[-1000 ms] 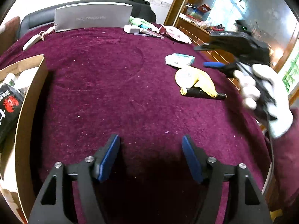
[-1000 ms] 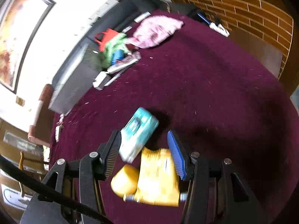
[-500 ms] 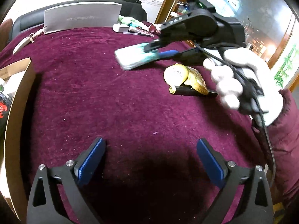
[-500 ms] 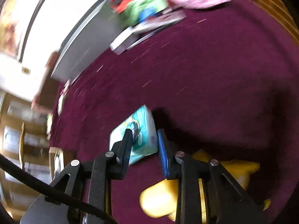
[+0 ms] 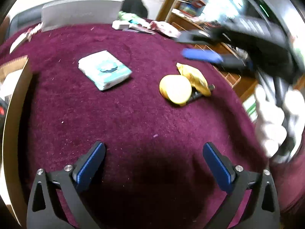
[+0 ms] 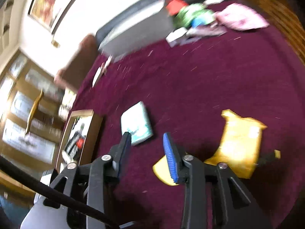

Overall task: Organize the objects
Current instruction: 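Move the left gripper to the cartoon tissue pack while the right gripper approaches the yellow tape roll, then grasp the blue-green tissue pack with the left gripper while the right gripper grasps the yellow tape roll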

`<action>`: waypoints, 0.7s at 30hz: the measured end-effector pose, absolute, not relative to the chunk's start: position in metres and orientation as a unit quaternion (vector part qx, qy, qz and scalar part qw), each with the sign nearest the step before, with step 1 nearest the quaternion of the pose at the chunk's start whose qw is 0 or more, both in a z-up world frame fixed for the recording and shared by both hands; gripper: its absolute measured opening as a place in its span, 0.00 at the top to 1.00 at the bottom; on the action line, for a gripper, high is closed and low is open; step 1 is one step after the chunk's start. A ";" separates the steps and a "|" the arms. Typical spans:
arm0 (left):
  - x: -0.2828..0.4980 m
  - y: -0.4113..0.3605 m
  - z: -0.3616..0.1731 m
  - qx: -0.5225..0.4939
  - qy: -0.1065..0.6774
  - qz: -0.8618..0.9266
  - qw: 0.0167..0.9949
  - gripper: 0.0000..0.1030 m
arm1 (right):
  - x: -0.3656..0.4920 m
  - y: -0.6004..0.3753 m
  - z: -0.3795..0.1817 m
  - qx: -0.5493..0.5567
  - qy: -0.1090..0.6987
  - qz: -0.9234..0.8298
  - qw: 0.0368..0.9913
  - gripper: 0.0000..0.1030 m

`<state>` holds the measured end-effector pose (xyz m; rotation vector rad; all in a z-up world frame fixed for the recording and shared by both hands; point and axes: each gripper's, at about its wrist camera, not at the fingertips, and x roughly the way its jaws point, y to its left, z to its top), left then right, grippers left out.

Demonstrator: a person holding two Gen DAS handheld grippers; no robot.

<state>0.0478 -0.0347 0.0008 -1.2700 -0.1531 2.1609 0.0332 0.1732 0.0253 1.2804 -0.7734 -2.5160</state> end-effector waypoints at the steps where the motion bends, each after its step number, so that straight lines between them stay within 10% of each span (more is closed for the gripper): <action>1: 0.039 -0.044 0.004 -0.484 -0.097 0.816 0.300 0.05 | 0.039 0.179 0.027 0.417 -0.270 -0.863 0.093 0.60; 8: -0.029 -0.073 0.022 -0.466 -0.193 0.847 0.170 0.05 | 0.051 0.205 0.011 0.342 -0.314 -0.885 0.041 0.56; 20: -0.071 0.014 -0.016 -0.470 0.042 0.879 0.071 0.04 | 0.067 0.234 0.000 0.307 -0.365 -0.877 0.046 0.53; 21: -0.070 0.016 -0.015 -0.463 0.044 0.881 0.083 0.17 | 0.068 0.234 0.001 0.306 -0.364 -0.879 0.046 0.52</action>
